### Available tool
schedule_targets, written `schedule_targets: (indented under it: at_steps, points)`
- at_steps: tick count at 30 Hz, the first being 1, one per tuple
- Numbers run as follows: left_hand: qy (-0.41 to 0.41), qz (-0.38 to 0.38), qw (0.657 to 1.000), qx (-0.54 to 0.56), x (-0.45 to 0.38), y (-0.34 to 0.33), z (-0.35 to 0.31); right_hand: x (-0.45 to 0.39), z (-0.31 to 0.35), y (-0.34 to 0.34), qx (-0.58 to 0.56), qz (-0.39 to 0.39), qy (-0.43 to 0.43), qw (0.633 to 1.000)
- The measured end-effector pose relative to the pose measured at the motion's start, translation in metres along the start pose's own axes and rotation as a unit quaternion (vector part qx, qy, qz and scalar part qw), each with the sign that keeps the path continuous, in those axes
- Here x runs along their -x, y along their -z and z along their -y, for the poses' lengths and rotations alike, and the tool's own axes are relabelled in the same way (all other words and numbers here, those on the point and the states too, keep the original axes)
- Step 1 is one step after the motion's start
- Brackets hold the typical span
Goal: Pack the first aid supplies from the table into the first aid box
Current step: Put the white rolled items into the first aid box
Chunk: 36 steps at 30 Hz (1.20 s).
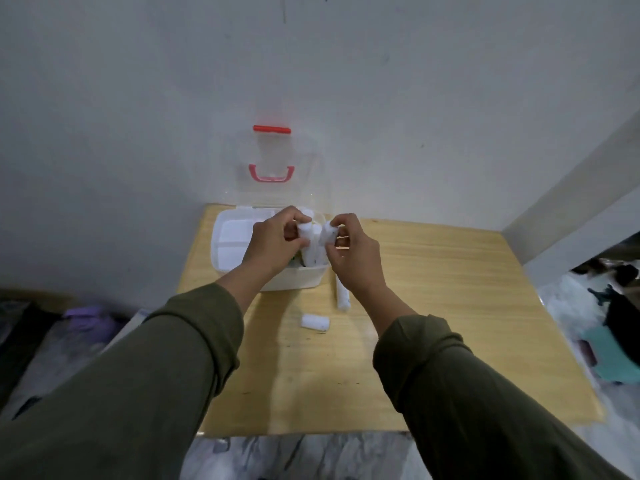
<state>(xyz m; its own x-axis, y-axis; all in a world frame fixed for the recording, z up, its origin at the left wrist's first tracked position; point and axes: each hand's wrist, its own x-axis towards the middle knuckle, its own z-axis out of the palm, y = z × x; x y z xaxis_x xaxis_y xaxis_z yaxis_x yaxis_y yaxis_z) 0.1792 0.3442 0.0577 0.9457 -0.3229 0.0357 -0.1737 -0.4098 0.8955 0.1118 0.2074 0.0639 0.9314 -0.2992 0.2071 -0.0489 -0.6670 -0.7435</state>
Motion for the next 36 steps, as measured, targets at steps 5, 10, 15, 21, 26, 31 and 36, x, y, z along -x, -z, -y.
schedule_targets:
  at_steps: [5,10,15,21,26,31,36]
  points:
    - [0.011,0.047,0.998,-0.044,-0.005,-0.01,0.012,0.002,-0.007,-0.006,0.045,0.006,0.013,0.999]
    - [0.006,0.078,0.995,-0.064,-0.006,-0.011,0.019,-0.003,-0.01,-0.008,0.109,0.014,0.044,0.993]
    - [-0.017,0.089,0.991,-0.102,-0.009,-0.011,0.02,-0.001,-0.012,-0.012,0.125,-0.004,0.047,0.991]
    - [-0.054,0.076,0.984,-0.153,-0.01,-0.012,0.022,-0.004,-0.011,-0.014,0.115,-0.005,0.029,0.993]
    - [-0.057,0.084,0.981,-0.163,-0.01,-0.012,0.024,-0.001,-0.019,-0.014,0.137,0.035,0.007,0.99]
    - [-0.058,0.082,0.982,-0.159,-0.012,-0.011,0.025,0.002,-0.022,-0.013,0.167,0.049,0.019,0.985]
    - [-0.062,0.09,0.985,-0.137,-0.011,-0.012,0.027,0.001,-0.026,-0.015,0.214,0.049,0.022,0.975]
